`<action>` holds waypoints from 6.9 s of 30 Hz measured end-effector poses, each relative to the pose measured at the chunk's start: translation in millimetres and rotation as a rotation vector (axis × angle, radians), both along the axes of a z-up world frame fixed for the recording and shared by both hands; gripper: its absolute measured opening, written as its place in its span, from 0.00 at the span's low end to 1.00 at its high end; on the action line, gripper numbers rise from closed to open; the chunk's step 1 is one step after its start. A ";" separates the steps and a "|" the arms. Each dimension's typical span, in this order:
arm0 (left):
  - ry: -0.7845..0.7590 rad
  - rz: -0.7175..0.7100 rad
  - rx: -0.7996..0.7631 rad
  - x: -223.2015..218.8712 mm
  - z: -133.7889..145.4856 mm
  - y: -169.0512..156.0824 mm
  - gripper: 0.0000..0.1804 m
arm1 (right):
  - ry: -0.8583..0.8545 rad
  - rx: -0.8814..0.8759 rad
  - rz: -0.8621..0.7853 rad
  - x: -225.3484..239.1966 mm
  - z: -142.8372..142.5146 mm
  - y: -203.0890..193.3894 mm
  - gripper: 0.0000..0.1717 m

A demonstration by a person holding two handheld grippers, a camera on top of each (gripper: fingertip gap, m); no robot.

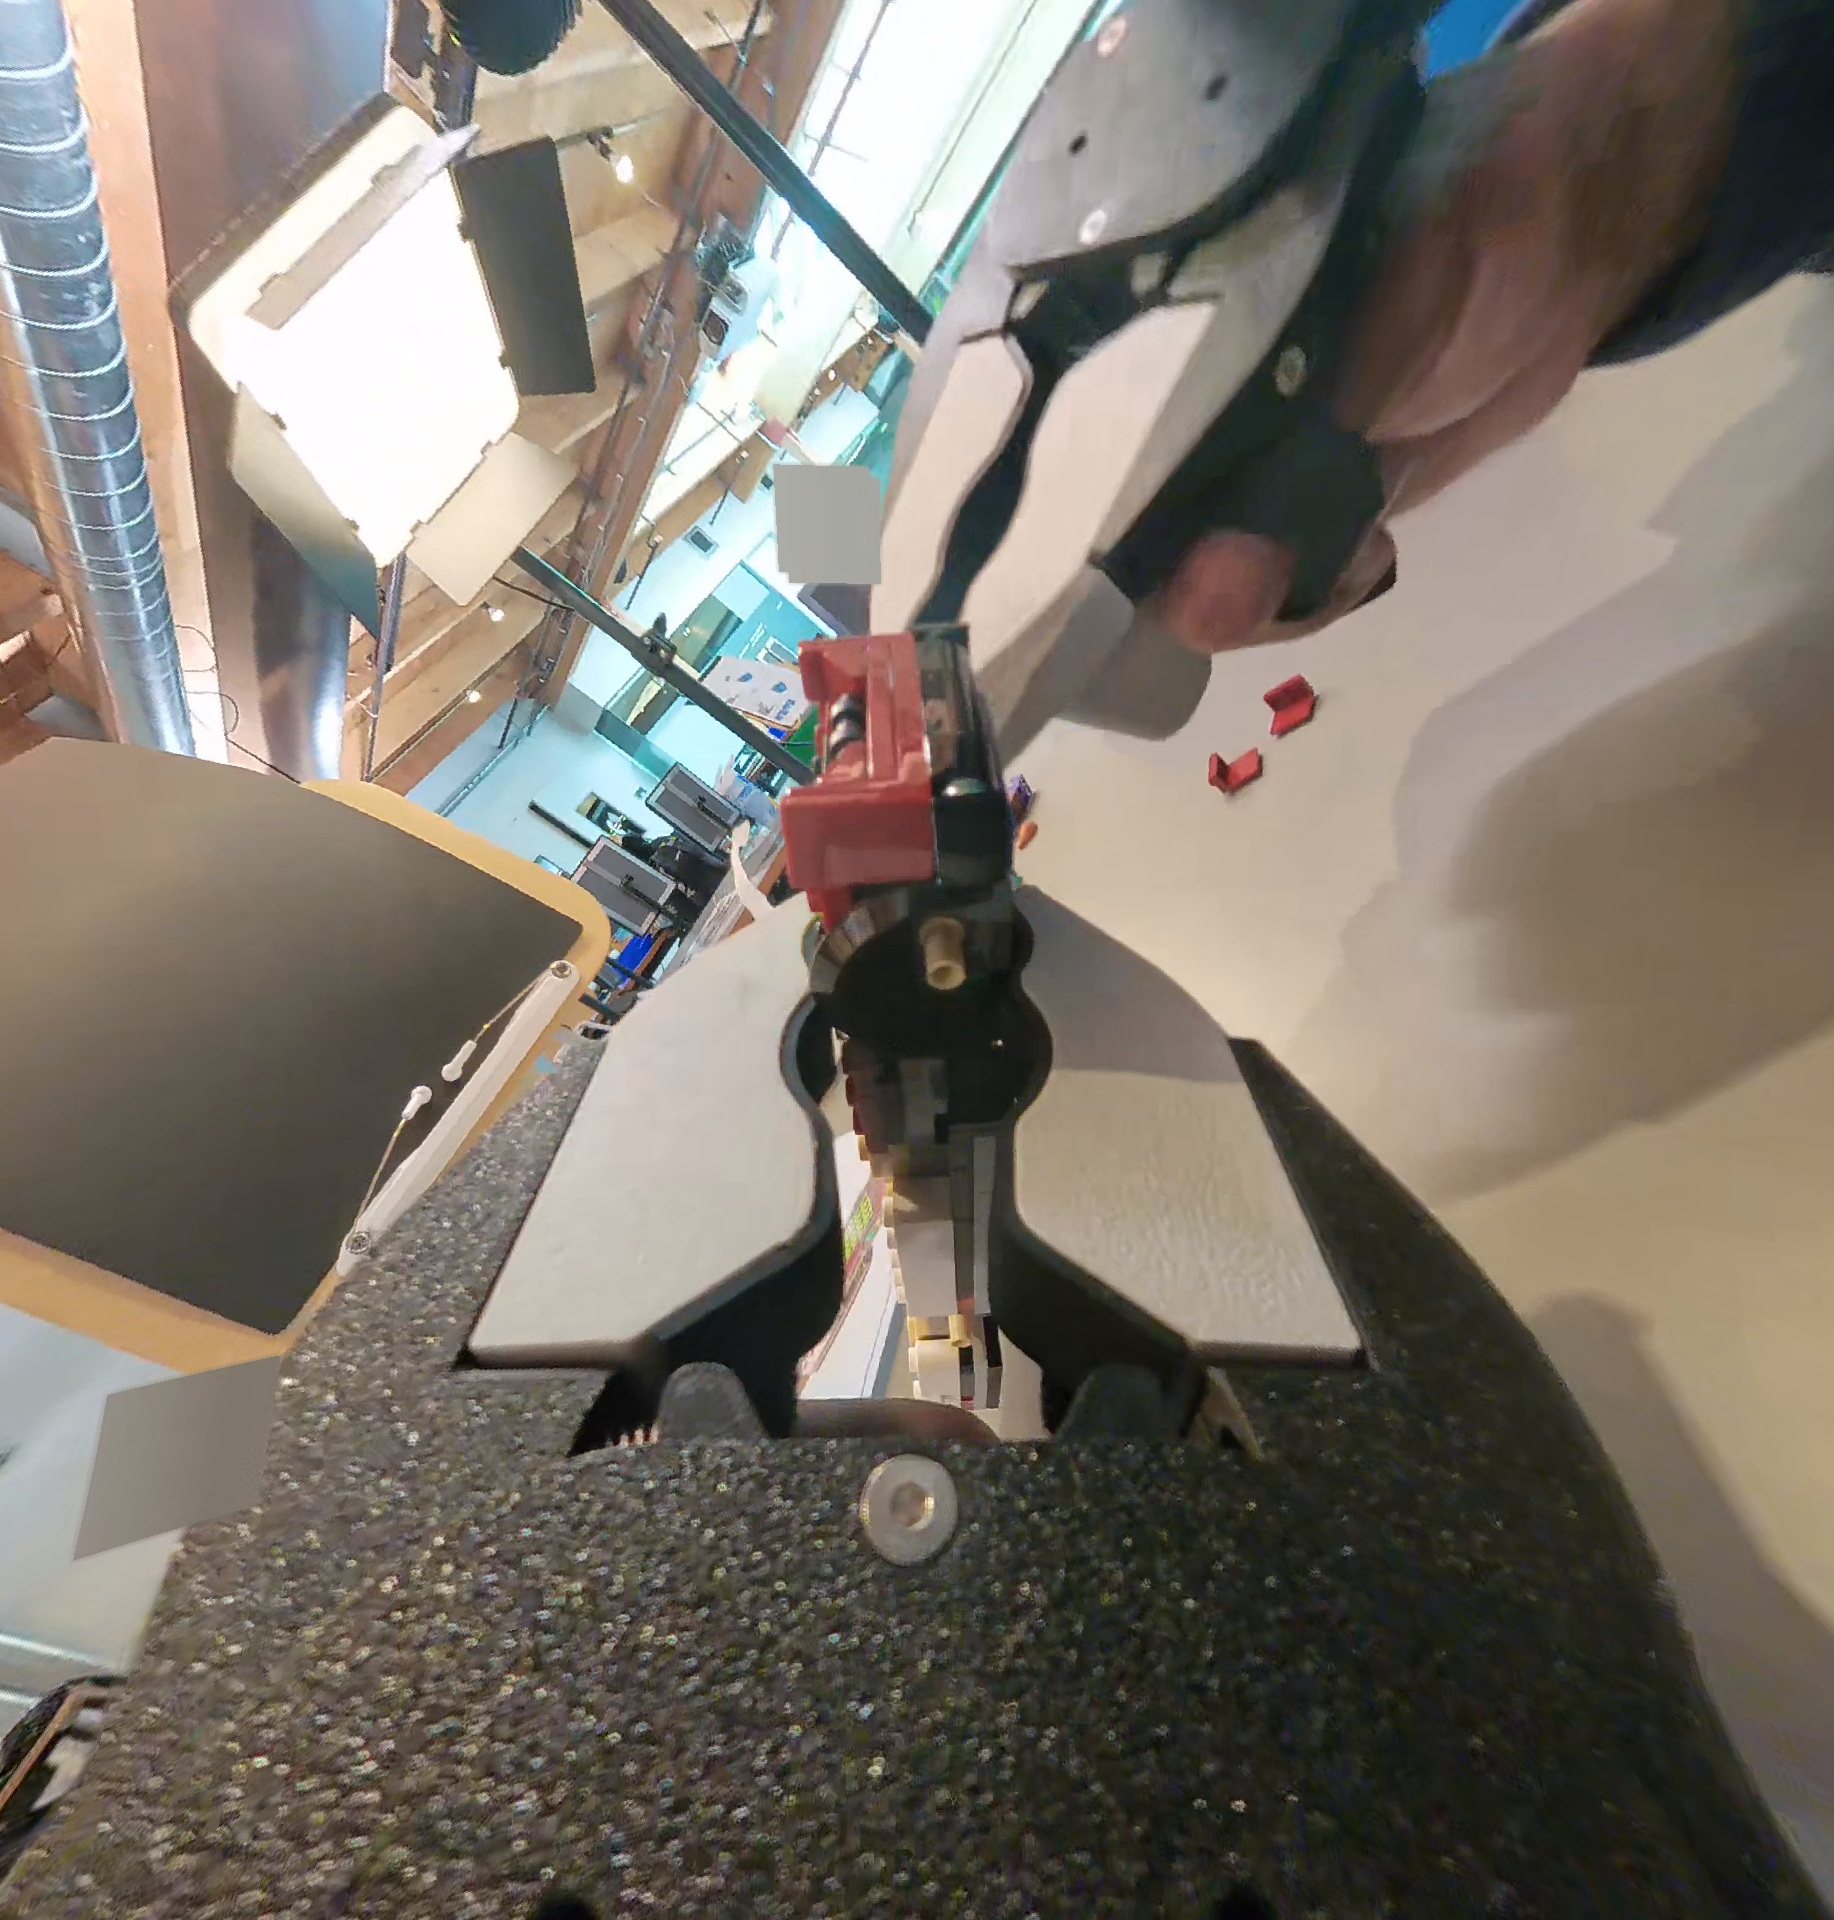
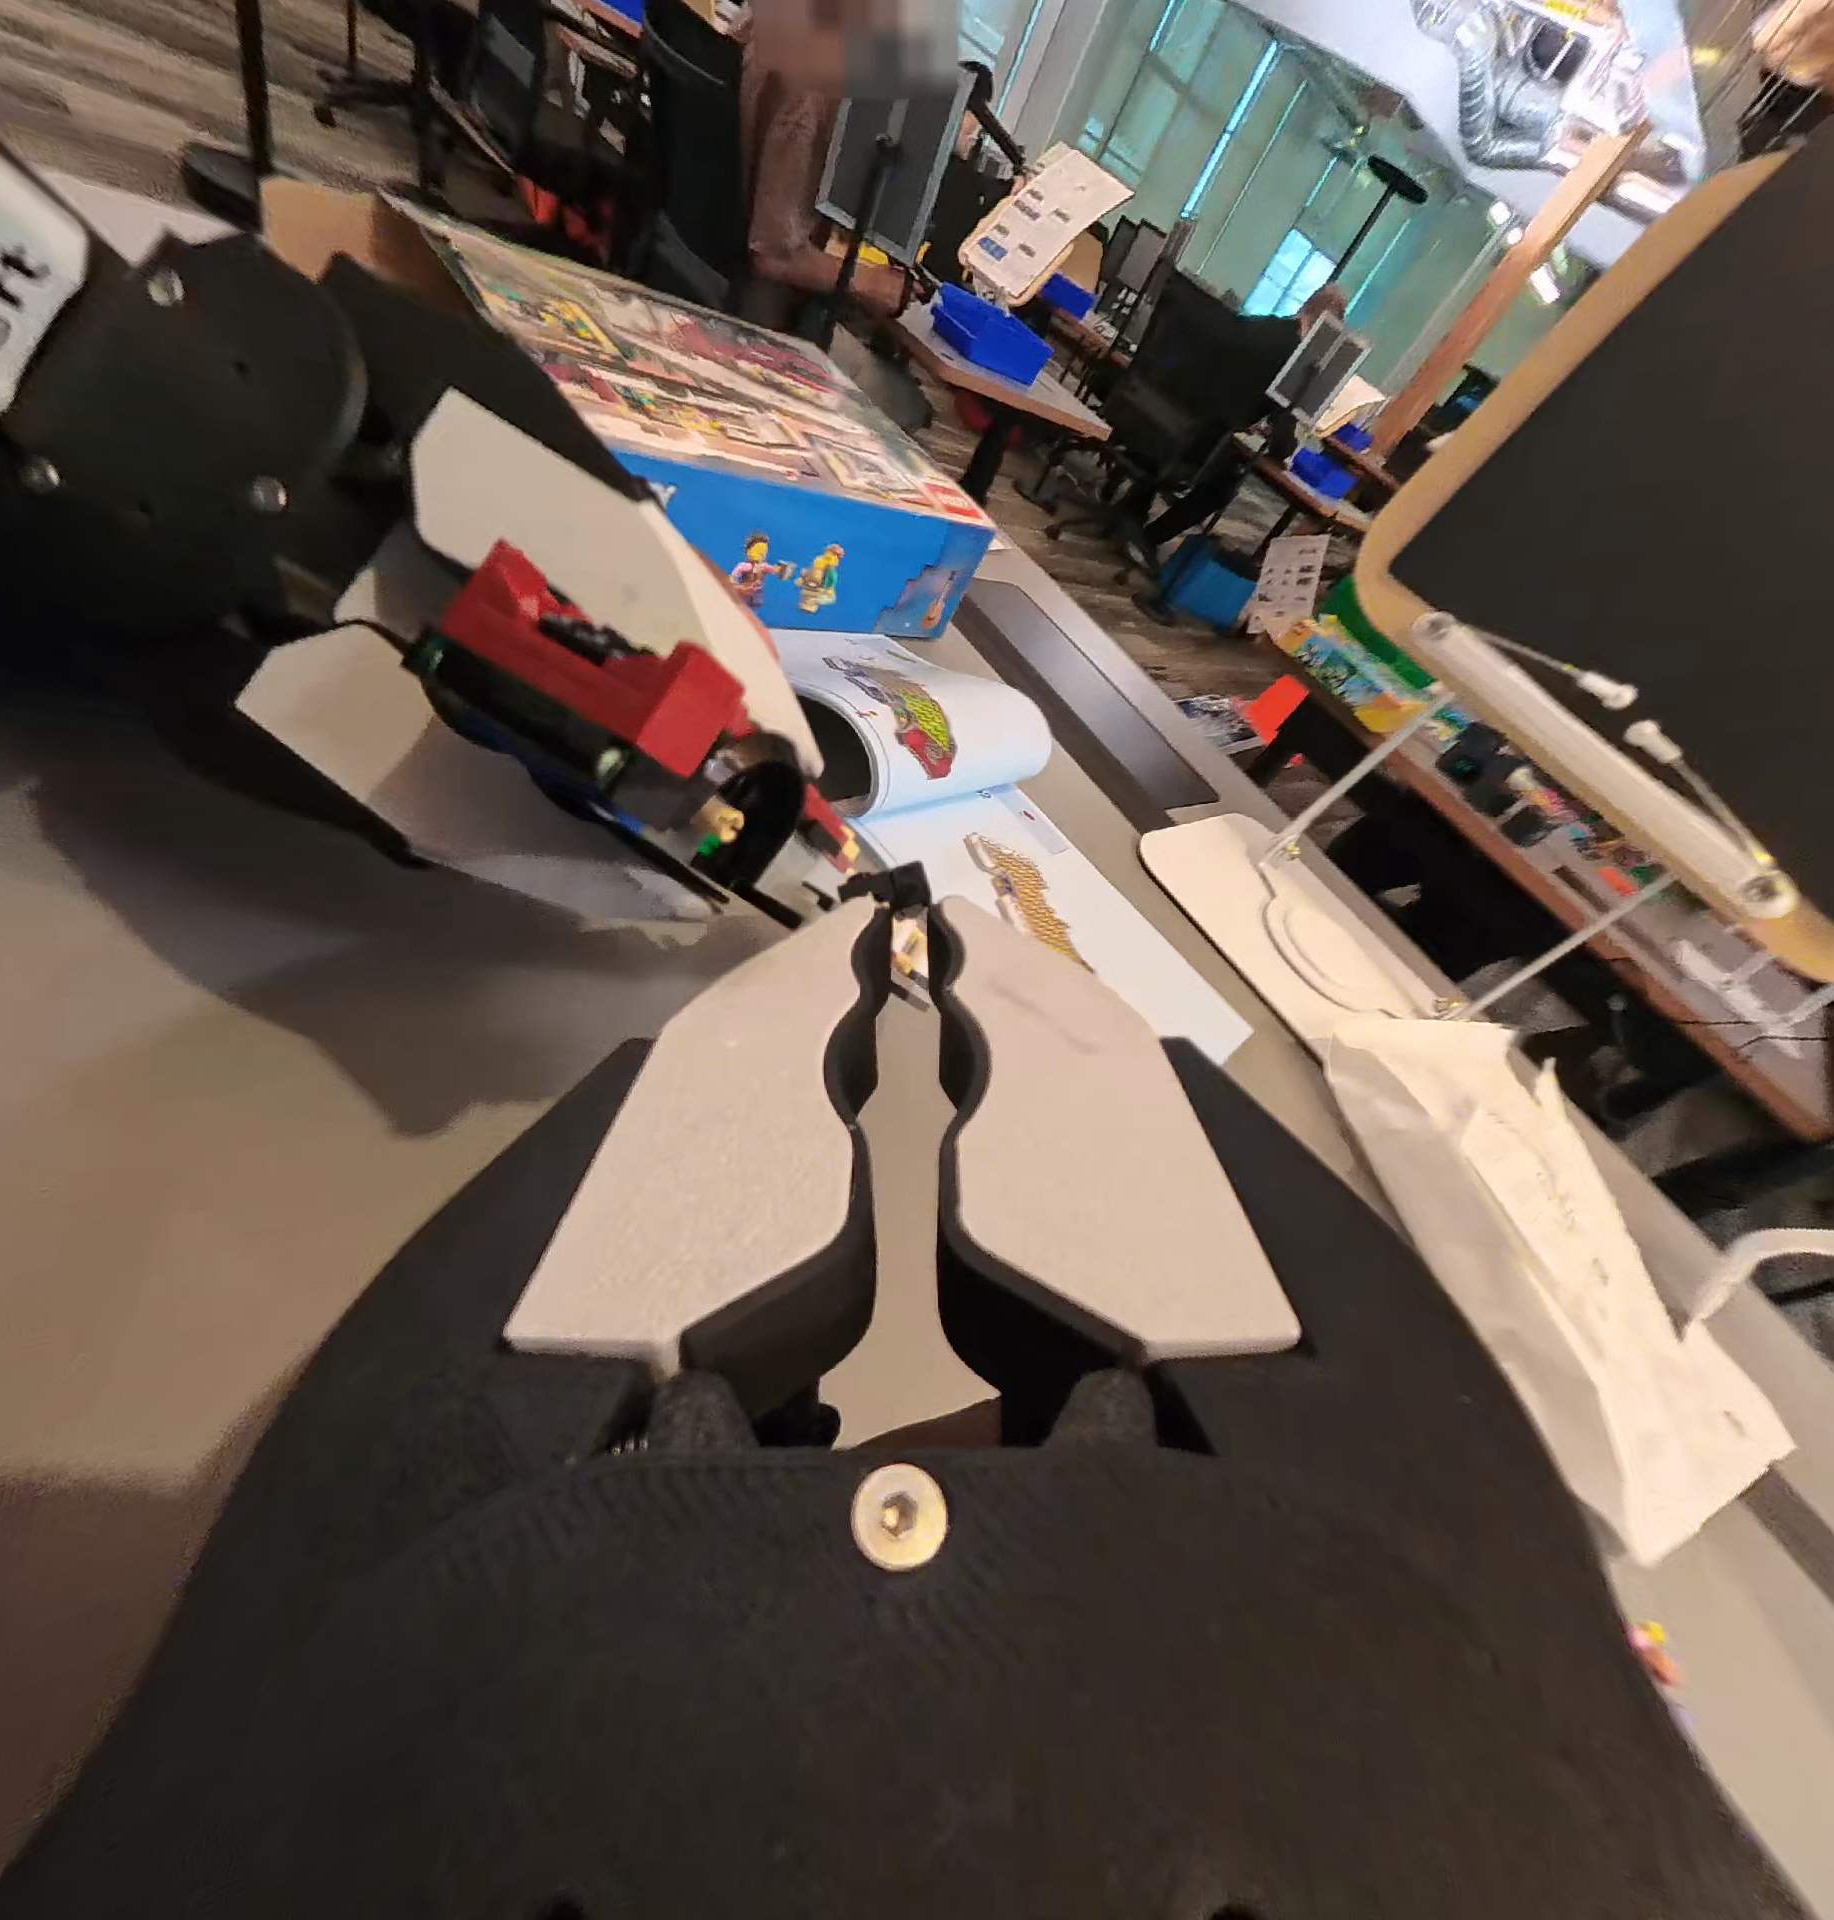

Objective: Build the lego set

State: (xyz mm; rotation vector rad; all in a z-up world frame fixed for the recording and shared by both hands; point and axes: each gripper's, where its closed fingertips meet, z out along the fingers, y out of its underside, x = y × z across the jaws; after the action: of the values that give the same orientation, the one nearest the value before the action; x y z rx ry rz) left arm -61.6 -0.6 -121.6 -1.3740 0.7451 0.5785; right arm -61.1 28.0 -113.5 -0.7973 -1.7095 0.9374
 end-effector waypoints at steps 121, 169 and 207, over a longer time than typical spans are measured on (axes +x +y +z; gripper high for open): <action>0.196 0.048 -0.157 1.8 -36.8 17.1 0.16 | -0.696 -0.001 0.099 83.9 -126.3 22.5 0.14; 0.495 0.135 -0.139 1.7 -40.1 16.6 0.16 | -0.694 -0.198 -0.158 57.6 -128.6 27.1 0.06; 0.331 0.032 0.031 20.3 -12.0 4.5 0.16 | -0.255 -0.150 0.123 22.7 -31.2 -19.2 0.06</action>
State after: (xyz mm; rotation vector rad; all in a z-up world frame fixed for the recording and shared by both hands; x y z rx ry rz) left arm -41.3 3.9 -133.5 -1.2771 0.9762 0.8521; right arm -38.4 8.7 -144.6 -0.9519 -1.9429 1.0946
